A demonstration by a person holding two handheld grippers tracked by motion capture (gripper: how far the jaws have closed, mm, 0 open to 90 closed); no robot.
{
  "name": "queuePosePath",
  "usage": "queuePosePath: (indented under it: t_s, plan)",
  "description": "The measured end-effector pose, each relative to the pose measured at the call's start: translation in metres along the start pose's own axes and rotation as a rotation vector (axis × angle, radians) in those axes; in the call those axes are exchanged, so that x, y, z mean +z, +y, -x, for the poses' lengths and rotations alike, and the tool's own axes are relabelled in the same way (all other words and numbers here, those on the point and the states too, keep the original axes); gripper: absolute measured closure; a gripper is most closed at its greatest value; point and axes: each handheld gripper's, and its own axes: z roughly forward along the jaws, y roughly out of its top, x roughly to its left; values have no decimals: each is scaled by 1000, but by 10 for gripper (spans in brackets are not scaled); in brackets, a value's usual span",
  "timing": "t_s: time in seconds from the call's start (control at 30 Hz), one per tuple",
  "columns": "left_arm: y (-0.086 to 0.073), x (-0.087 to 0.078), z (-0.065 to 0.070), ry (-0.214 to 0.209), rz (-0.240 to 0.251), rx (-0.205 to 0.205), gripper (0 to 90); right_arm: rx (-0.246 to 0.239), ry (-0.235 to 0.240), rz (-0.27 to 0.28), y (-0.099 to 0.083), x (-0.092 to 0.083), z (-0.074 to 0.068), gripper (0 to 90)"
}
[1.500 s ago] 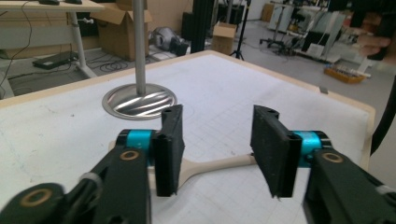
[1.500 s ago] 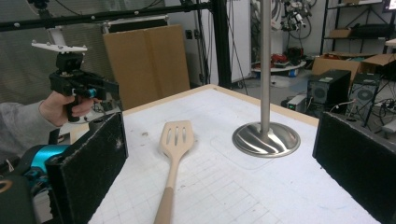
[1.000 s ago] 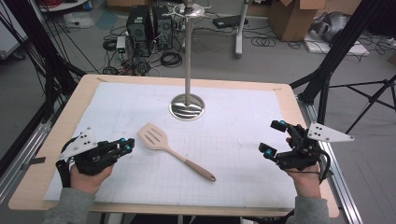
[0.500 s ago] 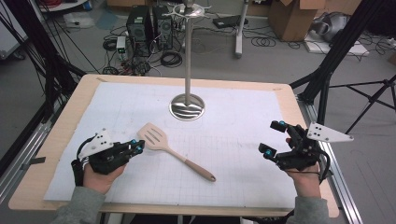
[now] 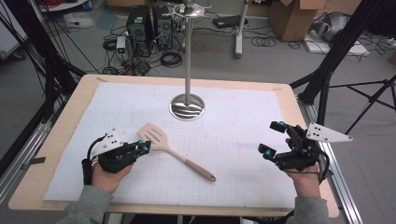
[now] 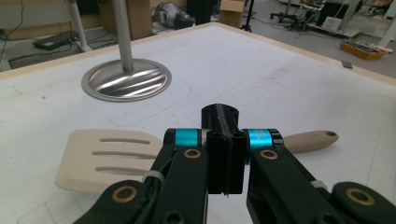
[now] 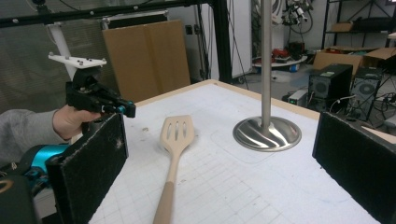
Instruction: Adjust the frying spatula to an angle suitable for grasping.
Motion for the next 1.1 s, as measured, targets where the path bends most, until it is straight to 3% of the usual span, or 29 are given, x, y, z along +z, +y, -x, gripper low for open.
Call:
queuePosePath:
  t_s: [0.13,0.43,0.6,0.9,1.1]
  plan:
    - [-1,8,-4,-2,-7,-21,898,6,-2,-4,-1,1,2,21]
    - [-1,29,-2,-10,-24,-27,897,14,1,-7,-3,2,4,21]
    - [-5,44,-1,-1,-78,-9,898,16,-3,0,-3,1,4,21]
    - [-11,60,-1,-12,-100,-10,897,17,-1,-16,-5,3,5,21]
    - [-16,70,2,-4,-125,18,897,23,-2,-15,-5,2,4,21]
